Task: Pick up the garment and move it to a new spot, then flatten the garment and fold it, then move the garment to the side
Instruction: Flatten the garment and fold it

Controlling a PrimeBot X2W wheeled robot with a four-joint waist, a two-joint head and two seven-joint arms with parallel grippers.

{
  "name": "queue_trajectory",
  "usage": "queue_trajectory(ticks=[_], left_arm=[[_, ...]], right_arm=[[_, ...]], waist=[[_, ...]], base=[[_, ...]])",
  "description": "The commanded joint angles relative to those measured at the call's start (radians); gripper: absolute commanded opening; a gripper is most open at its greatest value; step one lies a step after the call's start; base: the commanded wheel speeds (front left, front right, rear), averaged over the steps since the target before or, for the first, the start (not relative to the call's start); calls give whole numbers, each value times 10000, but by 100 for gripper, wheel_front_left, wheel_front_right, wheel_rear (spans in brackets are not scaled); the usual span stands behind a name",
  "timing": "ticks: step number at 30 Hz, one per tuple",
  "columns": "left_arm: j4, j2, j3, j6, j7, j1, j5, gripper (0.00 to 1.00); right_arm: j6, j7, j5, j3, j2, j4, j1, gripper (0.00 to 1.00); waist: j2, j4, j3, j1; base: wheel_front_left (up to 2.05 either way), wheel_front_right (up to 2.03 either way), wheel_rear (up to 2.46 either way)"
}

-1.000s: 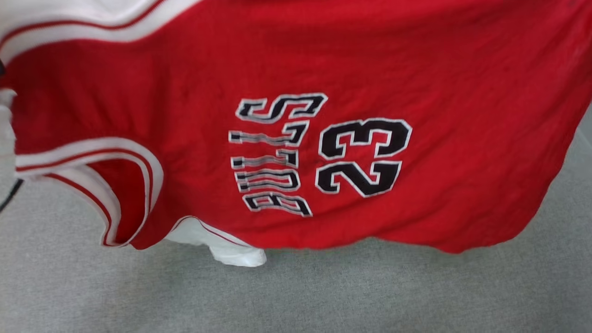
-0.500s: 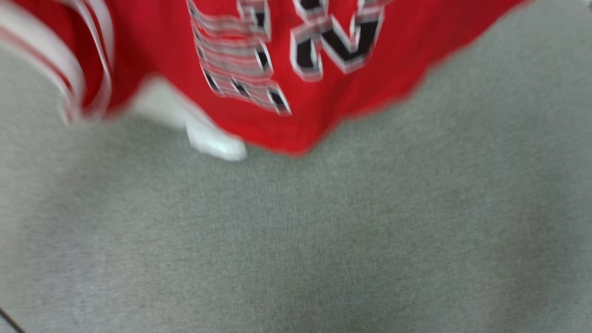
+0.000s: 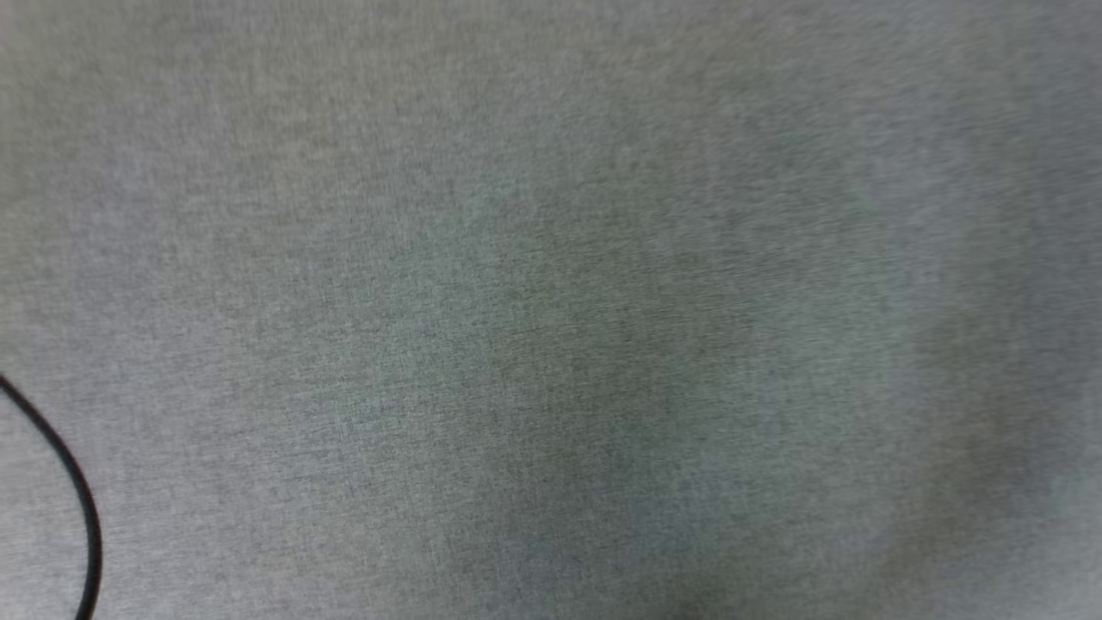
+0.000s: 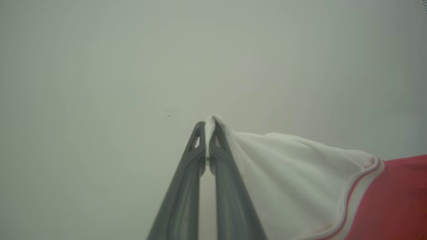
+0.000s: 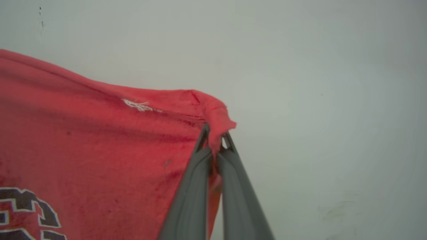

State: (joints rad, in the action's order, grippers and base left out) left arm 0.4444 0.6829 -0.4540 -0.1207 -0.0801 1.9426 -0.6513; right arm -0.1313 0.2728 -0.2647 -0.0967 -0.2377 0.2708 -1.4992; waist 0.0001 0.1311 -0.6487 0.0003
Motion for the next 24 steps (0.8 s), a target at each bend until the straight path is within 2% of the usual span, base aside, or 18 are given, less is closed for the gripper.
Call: queue_trajectory(ticks=[1,5,8,12,16,18,24], left_arm=[[122,-12,-34,-14,-105,136,61,0],[1147,-401,-481,-60,-794,522,149,0],[1618,-524,-1012,-82,-1260,3,320,0],[1722,-682,-1501,-91,-1665,-1057,23,0],[1461,-907,-1488,-94,-1811,-2786,-741,0],[1235,-819,-1366,-93,-1850,-3703,-1076,0],[-179,-813,-930,-96,-1868,-7201,-1318,0]], right_arm=[[11,-139,59,-20,18,133,-131,0],[9,-1235,529,86,70,1179,-630,0],[9,-1631,364,354,229,1900,-460,0],[11,-2157,105,832,103,2538,224,0],[9,-2586,-463,1069,230,3072,1180,0],[8,-2771,-617,1380,281,3238,1935,0],[9,-3252,-1271,2051,41,3367,4101,0]], waist=[[-1,-108,-289,-3],[-1,-233,-551,-3],[-1,-374,-597,-3],[-1,-549,-564,-3],[-1,-713,-230,-3],[-1,-769,13,-3],[-1,-961,948,-3]], base=[[0,0,0],[0,0,0],[0,0,0],[0,0,0],[0,0,0],[0,0,0],[0,0,0]])
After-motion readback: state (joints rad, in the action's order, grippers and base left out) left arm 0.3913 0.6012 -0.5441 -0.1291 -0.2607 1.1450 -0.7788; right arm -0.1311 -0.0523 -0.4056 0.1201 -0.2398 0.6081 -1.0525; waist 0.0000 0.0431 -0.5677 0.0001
